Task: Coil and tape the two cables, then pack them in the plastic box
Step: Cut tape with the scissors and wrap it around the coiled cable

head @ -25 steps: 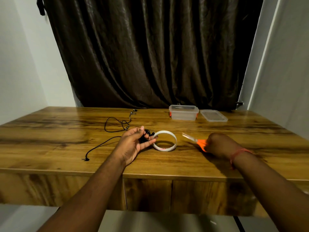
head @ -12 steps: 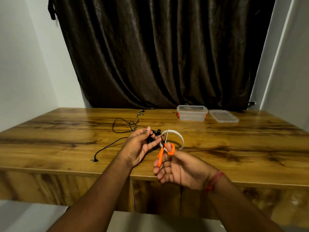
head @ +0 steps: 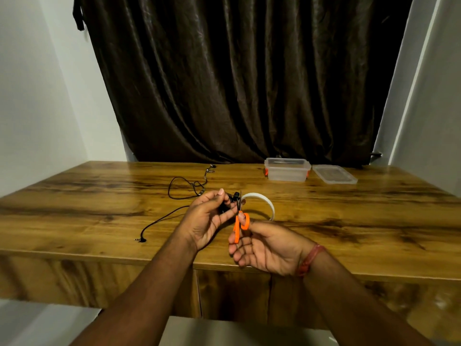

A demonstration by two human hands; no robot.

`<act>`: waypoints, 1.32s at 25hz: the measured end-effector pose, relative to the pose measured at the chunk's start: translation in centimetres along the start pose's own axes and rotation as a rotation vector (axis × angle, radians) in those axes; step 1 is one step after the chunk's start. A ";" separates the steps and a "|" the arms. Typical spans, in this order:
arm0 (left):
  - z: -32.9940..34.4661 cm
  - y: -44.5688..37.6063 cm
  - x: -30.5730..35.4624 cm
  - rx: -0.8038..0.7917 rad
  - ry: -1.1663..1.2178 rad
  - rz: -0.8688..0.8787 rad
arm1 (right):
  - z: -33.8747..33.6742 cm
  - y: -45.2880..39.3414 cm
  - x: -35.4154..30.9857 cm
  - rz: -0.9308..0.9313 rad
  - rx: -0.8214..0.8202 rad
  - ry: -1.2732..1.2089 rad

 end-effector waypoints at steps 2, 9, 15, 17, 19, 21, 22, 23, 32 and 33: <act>0.1 0.1 0.1 -0.005 -0.003 0.011 | 0.0 0.0 0.0 0.005 0.008 0.009; 0.2 0.5 0.3 0.001 -0.035 0.003 | -0.2 -0.2 0.0 0.004 0.026 -0.023; 0.4 0.9 0.7 0.022 -0.043 0.013 | -0.2 0.1 -0.5 -0.039 0.081 -0.019; 0.3 0.8 0.9 0.034 -0.036 0.022 | -0.2 0.3 -0.6 -0.038 0.097 -0.002; 0.0 0.6 1.0 0.054 -0.011 0.034 | 0.0 0.4 -0.5 -0.018 0.103 0.035; -0.5 0.4 1.0 0.080 0.006 0.039 | 0.0 1.0 -0.5 0.011 0.118 0.105; -0.5 0.4 1.0 0.086 0.017 0.039 | -0.2 1.5 -0.5 0.033 0.133 0.167; -0.5 0.4 1.0 0.087 0.034 0.039 | -0.6 2.1 -0.5 0.061 0.150 0.242; -0.3 0.4 0.7 0.092 0.040 0.014 | -16.5 14.5 -8.4 0.417 0.993 1.402; -0.3 0.3 0.7 0.093 0.035 0.011 | -17.3 15.2 -9.3 0.469 1.065 1.542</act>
Point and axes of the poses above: each hand's wrist, its own y-axis away from the middle knuckle, its own z-axis out of the palm, x = y × z, the point moved 10 cm from there along -y, towards the middle knuckle, and after that the axes turned 4 degrees about z, right-handed, at the moved point
